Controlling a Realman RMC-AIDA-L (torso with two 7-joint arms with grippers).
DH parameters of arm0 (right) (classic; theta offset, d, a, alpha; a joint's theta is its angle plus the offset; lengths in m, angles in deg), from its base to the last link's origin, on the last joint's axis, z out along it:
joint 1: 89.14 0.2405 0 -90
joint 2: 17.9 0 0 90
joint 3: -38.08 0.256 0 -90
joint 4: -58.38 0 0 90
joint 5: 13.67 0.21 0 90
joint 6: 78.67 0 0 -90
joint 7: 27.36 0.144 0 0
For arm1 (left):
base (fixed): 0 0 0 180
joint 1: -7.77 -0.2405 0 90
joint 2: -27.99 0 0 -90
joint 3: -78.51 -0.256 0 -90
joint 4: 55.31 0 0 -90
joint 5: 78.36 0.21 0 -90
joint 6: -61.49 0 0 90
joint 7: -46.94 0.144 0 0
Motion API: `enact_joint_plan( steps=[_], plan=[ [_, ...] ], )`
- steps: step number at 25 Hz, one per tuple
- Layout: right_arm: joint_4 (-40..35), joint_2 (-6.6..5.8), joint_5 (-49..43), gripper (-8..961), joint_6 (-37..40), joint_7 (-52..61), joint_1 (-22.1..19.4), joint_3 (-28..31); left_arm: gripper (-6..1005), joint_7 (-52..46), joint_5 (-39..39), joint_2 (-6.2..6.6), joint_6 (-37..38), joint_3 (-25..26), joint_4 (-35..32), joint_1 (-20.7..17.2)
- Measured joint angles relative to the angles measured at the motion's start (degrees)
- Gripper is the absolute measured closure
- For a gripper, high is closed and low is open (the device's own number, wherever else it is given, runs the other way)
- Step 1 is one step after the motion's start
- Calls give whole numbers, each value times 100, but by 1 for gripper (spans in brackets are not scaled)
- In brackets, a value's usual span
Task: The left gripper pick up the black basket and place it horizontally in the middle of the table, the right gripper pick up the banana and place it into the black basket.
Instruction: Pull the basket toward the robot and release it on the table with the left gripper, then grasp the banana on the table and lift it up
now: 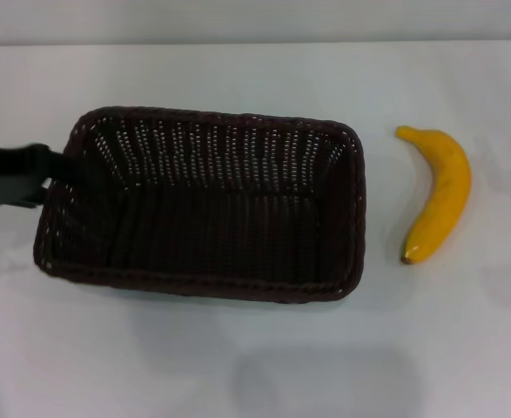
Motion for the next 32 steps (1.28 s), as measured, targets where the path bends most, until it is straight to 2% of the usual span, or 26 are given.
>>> enact_joint_plan(
  steps=[4, 6, 10, 16, 20, 22, 25, 28, 31, 32],
  plan=[
    [-521, -54, -396, 249, 222, 974, -160, -5, 377, 217, -111, 202, -102, 465, 34, -76],
    [-1062, -109, -857, 249, 444, 1841, -262, -4, 334, 509, -255, 288, -117, 741, 34, -170],
    [-2288, -204, -2117, 249, 729, 3596, -334, 25, 248, 1377, -737, 333, -36, 1315, 49, -416],
    [-4175, -355, -4576, 221, 783, 6628, -83, -37, 124, 3048, -2067, 105, 401, 2005, 249, -1018],
    [-5280, -331, -6446, 159, 437, 8328, 344, -162, 105, 4491, -3392, -36, 510, 2357, 752, -1476],
    [-5737, -311, -7493, 132, -19, 9152, 674, -366, 106, 5119, -3941, -110, 512, 2522, 1040, -1631],
    [-6031, -301, -8658, 92, -644, 10068, 1144, -716, 107, 5937, -4493, -173, 513, 2636, 1533, -1765],
    [-5987, -179, -9478, 79, -1181, 10579, 1685, -848, 108, 6516, -4681, -181, 512, 2643, 1900, -1811],
    [-5835, 16, -9985, 79, -1461, 10844, 2182, -1025, 109, 7297, -4839, -259, 517, 2692, 2312, -1908],
    [-5764, 42, -10095, 79, -1447, 10993, 2304, -1252, 109, 7479, -4862, -292, 519, 2707, 2379, -1923]
  ],
)
